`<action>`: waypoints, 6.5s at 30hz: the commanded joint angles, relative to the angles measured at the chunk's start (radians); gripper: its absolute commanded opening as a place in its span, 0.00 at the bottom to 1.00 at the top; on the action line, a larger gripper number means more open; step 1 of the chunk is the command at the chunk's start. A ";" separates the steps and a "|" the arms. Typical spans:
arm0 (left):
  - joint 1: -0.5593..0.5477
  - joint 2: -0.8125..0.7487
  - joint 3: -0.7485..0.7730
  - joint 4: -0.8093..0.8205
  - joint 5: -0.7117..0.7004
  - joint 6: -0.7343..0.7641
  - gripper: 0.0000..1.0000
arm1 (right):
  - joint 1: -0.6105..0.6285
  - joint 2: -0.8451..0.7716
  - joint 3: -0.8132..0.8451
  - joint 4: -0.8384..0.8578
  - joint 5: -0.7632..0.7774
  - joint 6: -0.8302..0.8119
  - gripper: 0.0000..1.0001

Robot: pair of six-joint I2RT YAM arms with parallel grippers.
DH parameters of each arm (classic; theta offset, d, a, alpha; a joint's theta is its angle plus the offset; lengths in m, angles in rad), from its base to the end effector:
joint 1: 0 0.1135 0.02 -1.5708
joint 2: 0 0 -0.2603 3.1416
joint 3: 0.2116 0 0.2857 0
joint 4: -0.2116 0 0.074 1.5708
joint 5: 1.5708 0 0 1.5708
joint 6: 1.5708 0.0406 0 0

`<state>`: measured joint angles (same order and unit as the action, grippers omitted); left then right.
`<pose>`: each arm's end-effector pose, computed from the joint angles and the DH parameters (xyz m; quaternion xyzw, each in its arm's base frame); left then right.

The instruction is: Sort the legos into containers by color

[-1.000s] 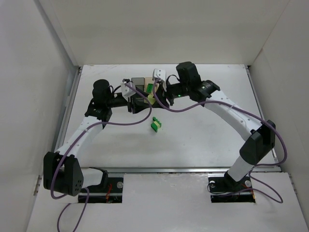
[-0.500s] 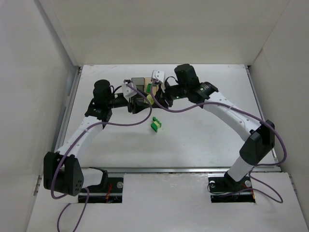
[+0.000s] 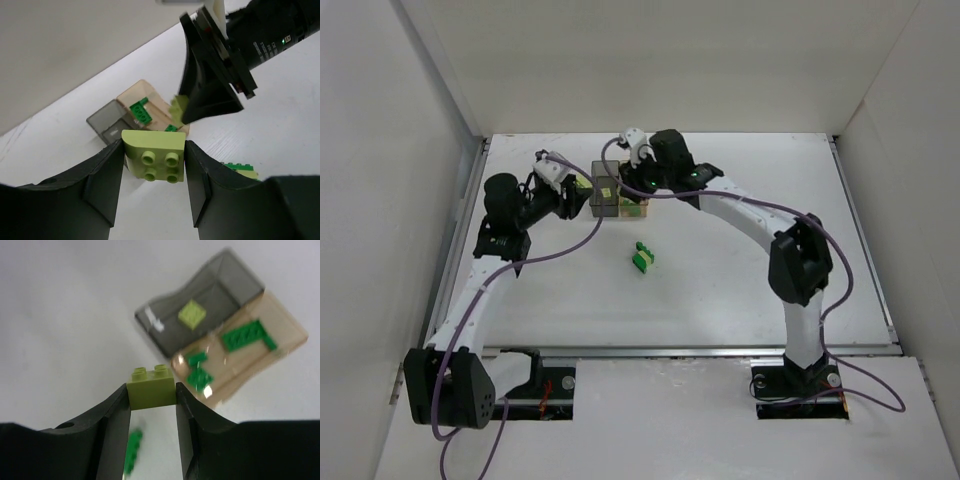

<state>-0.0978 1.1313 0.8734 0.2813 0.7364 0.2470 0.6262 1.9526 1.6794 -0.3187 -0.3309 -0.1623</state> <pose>0.2946 -0.0563 0.3383 0.3655 0.5981 -0.2011 0.6843 0.3937 0.3010 0.2748 -0.4059 0.7740 0.2481 0.4179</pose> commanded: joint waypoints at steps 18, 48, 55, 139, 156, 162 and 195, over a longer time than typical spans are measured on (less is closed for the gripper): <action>-0.002 -0.033 -0.100 0.058 -0.269 -0.081 0.00 | 0.049 0.387 0.557 0.118 0.176 0.239 0.89; -0.046 0.631 0.328 0.064 -0.120 0.115 1.00 | 0.009 -0.273 -0.205 0.087 0.577 0.285 0.94; -0.046 0.524 0.328 -0.054 -0.097 0.124 0.95 | 0.038 -0.259 -0.260 0.006 0.249 0.140 0.90; -0.151 0.142 0.022 -0.030 0.380 -0.196 0.99 | 0.147 -0.210 0.049 -0.226 0.748 0.668 0.00; -0.161 0.217 0.262 0.306 0.333 -0.830 0.99 | 0.248 -0.316 0.025 0.142 1.248 0.593 0.00; -0.180 0.228 0.240 0.386 0.368 -0.882 0.99 | 0.248 -0.316 0.034 0.152 1.228 0.593 0.00; -0.180 0.266 0.205 0.377 0.233 -0.865 0.23 | 0.248 -0.336 0.032 0.152 1.081 0.626 0.00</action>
<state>-0.2752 1.4120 1.0866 0.6022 0.9634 -0.6312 0.8650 1.6508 1.6749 -0.2165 0.7662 0.4492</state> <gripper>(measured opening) 0.299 0.231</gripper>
